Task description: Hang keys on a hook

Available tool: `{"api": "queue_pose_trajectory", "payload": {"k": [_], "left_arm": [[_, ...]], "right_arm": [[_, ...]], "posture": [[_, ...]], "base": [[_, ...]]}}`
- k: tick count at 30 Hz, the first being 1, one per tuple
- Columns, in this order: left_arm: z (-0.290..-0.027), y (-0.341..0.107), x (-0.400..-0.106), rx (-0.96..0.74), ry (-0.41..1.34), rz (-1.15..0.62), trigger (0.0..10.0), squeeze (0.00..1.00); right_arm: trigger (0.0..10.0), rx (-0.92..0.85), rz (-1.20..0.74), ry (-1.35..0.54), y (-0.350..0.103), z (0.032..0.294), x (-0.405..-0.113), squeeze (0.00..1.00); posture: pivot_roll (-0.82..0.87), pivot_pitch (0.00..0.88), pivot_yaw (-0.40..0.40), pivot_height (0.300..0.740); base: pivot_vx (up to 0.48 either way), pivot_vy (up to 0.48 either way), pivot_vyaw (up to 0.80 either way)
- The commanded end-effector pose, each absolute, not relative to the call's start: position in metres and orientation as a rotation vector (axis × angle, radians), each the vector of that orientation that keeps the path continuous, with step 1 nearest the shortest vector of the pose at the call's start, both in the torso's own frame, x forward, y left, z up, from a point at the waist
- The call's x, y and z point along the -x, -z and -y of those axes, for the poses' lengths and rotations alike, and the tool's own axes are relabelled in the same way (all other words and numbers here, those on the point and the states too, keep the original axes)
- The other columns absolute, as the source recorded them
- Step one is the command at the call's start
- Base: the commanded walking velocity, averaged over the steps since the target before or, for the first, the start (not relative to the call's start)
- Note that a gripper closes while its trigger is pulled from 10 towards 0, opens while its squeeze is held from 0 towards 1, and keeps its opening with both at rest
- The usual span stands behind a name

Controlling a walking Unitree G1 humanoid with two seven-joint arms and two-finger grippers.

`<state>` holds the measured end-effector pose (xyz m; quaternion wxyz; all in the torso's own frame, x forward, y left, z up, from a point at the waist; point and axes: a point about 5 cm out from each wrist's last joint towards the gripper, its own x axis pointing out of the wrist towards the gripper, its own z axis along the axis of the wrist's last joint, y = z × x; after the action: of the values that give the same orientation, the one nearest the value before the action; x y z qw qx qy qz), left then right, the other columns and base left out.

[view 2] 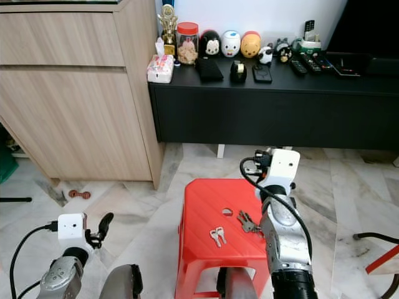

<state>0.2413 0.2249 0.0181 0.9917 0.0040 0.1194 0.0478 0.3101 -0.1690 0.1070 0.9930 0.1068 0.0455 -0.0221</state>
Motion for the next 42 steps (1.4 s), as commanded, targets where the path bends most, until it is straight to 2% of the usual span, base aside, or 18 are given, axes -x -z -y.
{"api": "queue_pose_trajectory", "payload": {"k": [1,6,13,22,33,42], "left_arm": [[-0.226,-0.017,-0.240,-0.015,-0.098,-0.241,10.0,0.00],[-0.225,-0.017,-0.240,-0.013,-0.095,-0.241,10.0,0.00],[-0.225,-0.016,-0.239,-0.009,-0.097,-0.244,10.0,0.00],[-0.226,-0.014,-0.238,0.000,-0.099,-0.251,10.0,0.00],[-0.232,0.001,-0.226,0.003,-0.128,-0.315,10.0,0.00],[-0.237,0.032,-0.198,0.045,-0.156,-0.463,10.0,0.00]], "right_arm": [[10.0,-0.149,-0.053,0.008,-0.111,0.167,-0.308,0.00],[10.0,-0.130,-0.023,0.018,-0.113,0.167,-0.307,0.00],[10.0,-0.138,-0.017,0.005,-0.114,0.165,-0.307,0.00],[10.0,-0.138,-0.021,0.009,-0.111,0.164,-0.305,0.00],[10.0,-0.148,-0.041,-0.001,-0.105,0.159,-0.302,0.00],[10.0,-0.155,-0.050,0.001,-0.102,0.157,-0.298,0.00]], "posture": [[-0.02,0.000,-0.052,0.600],[-0.02,0.000,-0.054,0.624],[-0.02,0.000,-0.056,0.684],[-0.02,0.000,-0.054,0.739],[-0.02,0.000,-0.054,0.740],[-0.02,0.000,-0.050,0.740]], "base": [[0.000,0.000,0.00],[0.000,0.000,0.00],[0.000,0.000,0.00],[0.000,0.000,0.00],[0.000,0.000,0.00],[0.000,0.000,0.00]]}}
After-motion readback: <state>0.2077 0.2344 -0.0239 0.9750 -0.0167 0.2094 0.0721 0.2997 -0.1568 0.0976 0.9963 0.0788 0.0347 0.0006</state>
